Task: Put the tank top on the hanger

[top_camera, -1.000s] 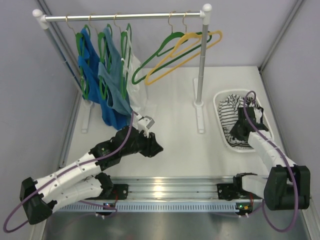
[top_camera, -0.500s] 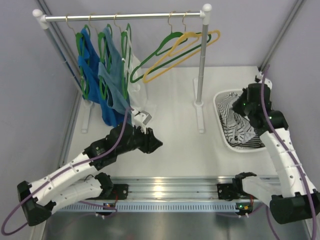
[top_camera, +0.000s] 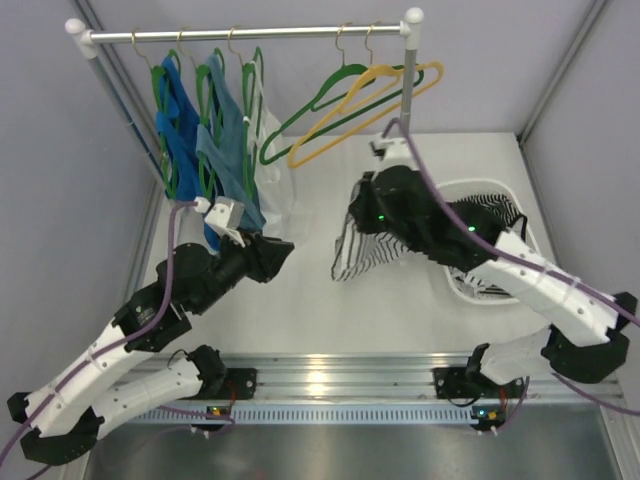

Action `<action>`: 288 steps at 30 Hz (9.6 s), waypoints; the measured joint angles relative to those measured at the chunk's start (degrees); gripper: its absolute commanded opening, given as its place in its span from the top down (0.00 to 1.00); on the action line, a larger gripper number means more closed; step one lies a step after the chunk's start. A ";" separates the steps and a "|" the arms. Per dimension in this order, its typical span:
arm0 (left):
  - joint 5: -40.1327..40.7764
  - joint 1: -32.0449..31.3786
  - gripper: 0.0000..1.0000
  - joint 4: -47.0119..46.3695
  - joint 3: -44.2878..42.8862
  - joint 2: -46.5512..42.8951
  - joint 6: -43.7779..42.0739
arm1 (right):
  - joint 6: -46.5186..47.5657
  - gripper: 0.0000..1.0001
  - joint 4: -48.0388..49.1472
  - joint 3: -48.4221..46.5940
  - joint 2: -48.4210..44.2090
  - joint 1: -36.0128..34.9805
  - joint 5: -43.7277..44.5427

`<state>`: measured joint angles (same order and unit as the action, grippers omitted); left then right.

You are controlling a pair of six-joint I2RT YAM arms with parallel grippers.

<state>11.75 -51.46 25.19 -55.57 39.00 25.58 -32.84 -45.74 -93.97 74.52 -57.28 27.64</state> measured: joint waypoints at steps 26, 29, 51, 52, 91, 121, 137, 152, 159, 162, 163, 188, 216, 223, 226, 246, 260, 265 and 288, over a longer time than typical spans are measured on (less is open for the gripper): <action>-1.97 -0.02 0.57 0.52 3.19 5.77 1.29 | -7.74 0.37 1.55 40.37 -24.87 38.56 -5.14; -3.45 -0.02 0.56 0.09 3.78 6.29 1.29 | -6.93 0.30 2.01 45.42 -25.42 49.57 -10.23; -6.56 -0.02 0.56 -1.16 5.75 5.95 0.39 | -8.59 1.00 19.56 58.53 -14.12 65.77 -20.63; -6.56 -0.02 0.56 -1.14 5.86 5.70 0.35 | -8.37 1.00 19.54 58.14 -14.23 65.77 -20.74; -19.37 12.85 0.47 -4.11 17.35 9.84 5.75 | -17.18 0.45 23.10 43.71 0.52 -12.46 -10.14; -27.19 12.09 0.53 -13.27 16.39 37.22 -1.40 | -49.22 0.39 -8.26 63.19 -33.73 -9.05 10.29; -23.85 10.84 0.68 -16.26 14.56 42.07 -2.93 | -29.44 0.69 9.18 67.63 -28.79 7.58 5.14; -18.34 10.58 1.00 -11.74 10.10 30.56 -3.28 | -21.09 1.00 3.23 47.45 -29.40 7.65 4.48; -10.84 10.54 1.00 -3.08 -8.70 19.58 -5.62 | -7.41 1.00 -0.31 16.44 -17.97 15.13 0.09; -8.50 10.54 1.00 -1.14 -18.82 18.84 -7.61 | -2.69 1.00 -0.66 6.60 -13.70 20.09 -4.44; -7.82 10.54 1.00 -0.63 -21.44 18.91 -8.11 | -0.96 1.00 -0.76 2.51 -11.54 22.53 -7.17; -9.79 6.99 0.97 -0.79 15.52 12.92 2.86 | -3.08 0.98 6.34 46.07 -21.49 23.67 -38.29; -20.83 6.14 0.55 -1.01 -7.56 5.55 -4.79 | -2.47 0.39 4.83 46.12 -17.84 21.77 -27.89; -11.69 6.54 0.53 -6.54 -34.32 19.63 -15.15 | -1.97 0.39 5.44 46.12 -17.59 21.77 -28.89; -12.22 10.86 0.53 -7.28 -45.11 29.53 -17.11 | -1.64 0.39 5.79 46.12 -17.62 21.75 -29.31; -36.04 29.24 0.53 -6.67 -57.59 54.03 -24.35 | 0.76 0.39 6.43 47.63 -21.68 21.77 -32.00; -37.88 29.20 0.55 -3.56 -60.65 59.95 -28.15 | 0.74 0.39 6.78 48.28 -22.53 21.77 -32.37; -37.92 29.18 0.61 -3.41 -60.65 60.39 -28.35 | 0.74 0.39 6.75 48.74 -23.08 21.77 -32.48; -32.46 27.04 1.00 -4.61 -58.73 58.29 -27.96 | 0.74 0.39 6.82 49.75 -23.19 21.75 -32.76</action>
<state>-20.71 -24.43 20.58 -114.30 97.30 -2.37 -32.10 -38.92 -44.23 51.33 -35.53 -5.13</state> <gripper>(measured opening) 0.081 0.607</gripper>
